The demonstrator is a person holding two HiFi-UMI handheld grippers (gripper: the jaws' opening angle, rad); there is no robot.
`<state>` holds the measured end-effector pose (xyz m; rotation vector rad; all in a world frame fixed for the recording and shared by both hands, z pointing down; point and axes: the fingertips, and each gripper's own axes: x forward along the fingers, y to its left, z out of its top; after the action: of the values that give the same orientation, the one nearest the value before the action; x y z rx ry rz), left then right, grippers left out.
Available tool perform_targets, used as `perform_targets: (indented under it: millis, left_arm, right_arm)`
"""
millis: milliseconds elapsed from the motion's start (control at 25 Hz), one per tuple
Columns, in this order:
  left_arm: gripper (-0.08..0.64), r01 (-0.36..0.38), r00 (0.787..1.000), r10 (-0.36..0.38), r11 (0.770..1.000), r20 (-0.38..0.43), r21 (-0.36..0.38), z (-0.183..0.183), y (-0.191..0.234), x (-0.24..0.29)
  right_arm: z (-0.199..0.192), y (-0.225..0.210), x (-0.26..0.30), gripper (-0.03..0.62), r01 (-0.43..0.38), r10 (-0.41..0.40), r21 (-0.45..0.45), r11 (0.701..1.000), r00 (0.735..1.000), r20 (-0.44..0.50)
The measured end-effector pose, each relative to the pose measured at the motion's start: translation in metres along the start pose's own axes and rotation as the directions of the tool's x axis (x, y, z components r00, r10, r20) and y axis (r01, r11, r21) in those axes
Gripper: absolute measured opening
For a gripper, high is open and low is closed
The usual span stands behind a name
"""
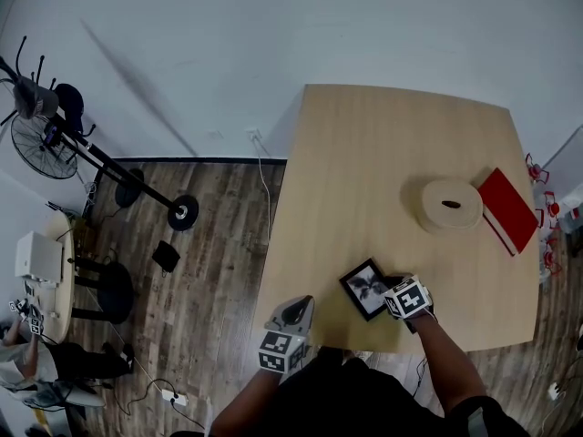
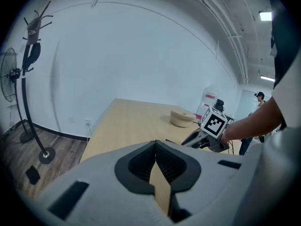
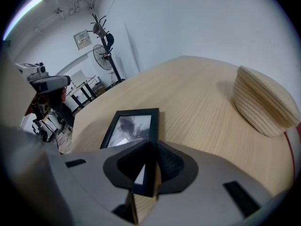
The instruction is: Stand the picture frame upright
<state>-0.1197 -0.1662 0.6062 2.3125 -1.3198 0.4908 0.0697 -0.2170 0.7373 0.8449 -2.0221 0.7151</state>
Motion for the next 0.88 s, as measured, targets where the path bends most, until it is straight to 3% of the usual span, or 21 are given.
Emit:
perform_targets:
  millis: [360,640,880]
  left_arm:
    - [0.005,-0.001,1.000,0.001,1.000,-0.001,0.010,0.002,-0.001,-0.001]
    - [0.005,0.017,1.000,-0.017,1.000,-0.006,0.013,0.002,-0.005,0.003]
    - [0.005,0.056,0.998,-0.056,0.998,-0.002,0.030,0.014,-0.016,0.016]
  right_arm:
    - [0.008,-0.001,-0.011,0.063,0.012,-0.011,-0.011,1.000,1.000,0.026]
    - [0.024,-0.012,-0.040,0.063,0.041,-0.048,0.052,0.998,0.988,0.146]
    - [0.037,-0.036,-0.077,0.063,0.102,-0.134,0.138,0.985,0.958,0.252]
